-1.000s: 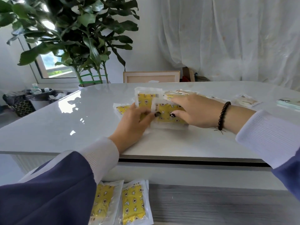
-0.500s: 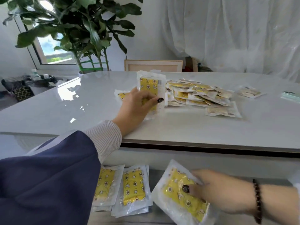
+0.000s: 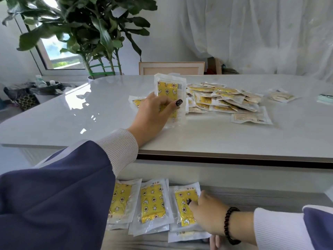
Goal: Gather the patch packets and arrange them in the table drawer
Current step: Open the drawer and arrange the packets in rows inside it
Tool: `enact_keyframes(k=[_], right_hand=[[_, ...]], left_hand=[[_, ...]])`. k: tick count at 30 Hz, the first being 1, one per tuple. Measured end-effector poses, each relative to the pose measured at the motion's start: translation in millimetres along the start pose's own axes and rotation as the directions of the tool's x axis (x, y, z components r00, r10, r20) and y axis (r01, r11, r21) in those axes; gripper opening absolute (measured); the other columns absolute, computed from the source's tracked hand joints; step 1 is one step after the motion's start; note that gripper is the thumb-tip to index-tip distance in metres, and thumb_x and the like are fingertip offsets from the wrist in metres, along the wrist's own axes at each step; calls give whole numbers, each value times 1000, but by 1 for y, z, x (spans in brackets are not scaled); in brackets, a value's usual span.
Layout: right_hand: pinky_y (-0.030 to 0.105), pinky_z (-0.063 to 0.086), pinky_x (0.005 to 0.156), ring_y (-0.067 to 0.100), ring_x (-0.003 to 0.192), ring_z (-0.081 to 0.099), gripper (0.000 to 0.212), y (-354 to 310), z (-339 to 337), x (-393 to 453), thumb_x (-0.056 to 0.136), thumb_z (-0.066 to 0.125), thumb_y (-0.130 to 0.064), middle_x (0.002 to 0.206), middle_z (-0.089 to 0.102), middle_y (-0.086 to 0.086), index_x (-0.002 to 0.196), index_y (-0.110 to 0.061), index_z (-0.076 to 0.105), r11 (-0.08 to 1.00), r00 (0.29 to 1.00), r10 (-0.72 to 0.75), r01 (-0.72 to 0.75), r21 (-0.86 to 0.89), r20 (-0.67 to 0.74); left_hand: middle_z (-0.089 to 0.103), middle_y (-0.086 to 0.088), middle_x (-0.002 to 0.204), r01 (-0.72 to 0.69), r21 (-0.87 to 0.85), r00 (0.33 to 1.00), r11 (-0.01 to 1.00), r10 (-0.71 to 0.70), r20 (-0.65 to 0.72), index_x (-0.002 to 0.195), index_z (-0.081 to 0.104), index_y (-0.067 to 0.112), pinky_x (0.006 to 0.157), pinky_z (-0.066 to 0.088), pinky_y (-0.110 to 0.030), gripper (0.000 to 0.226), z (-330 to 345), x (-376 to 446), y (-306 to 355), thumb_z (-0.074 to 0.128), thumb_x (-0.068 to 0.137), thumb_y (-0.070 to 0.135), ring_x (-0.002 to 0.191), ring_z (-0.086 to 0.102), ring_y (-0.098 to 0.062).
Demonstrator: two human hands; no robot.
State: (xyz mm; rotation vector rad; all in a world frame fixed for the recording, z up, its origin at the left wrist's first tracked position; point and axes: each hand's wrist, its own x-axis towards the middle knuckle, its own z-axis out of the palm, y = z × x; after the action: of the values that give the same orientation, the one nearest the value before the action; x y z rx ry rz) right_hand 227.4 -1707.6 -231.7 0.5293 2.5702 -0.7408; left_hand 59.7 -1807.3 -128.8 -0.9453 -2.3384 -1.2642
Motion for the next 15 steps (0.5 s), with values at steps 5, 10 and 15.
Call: enact_keyframes(k=[5, 10, 15], right_hand=[[28, 37, 57, 27, 78, 48, 34, 11, -1, 13, 101, 30, -15, 103, 51, 23, 123, 8, 40, 983, 995, -97, 101, -153, 38], [23, 39, 54, 13, 73, 51, 43, 13, -14, 12, 97, 27, -48, 87, 53, 0, 112, -10, 42, 960, 994, -102, 92, -265, -25], [30, 46, 65, 21, 74, 51, 27, 19, -42, -14, 100, 26, -31, 74, 49, 1, 92, -12, 43, 970, 949, -205, 165, -180, -238]], left_hand=[[60, 0, 94, -6, -7, 1000, 1000, 6, -24, 91, 74, 25, 89, 49, -45, 18, 0, -3, -1, 57, 94, 29, 100, 54, -21], [65, 12, 71, 160, -267, 967, 950, -204, -149, 75, 71, 29, 74, 51, -28, 26, -11, -26, 28, 56, 95, 23, 77, 57, -11], [74, 11, 90, 402, -541, 902, 738, -420, 97, 87, 75, 22, 73, 51, -11, 22, -19, -103, 80, 55, 95, 16, 83, 66, -2]])
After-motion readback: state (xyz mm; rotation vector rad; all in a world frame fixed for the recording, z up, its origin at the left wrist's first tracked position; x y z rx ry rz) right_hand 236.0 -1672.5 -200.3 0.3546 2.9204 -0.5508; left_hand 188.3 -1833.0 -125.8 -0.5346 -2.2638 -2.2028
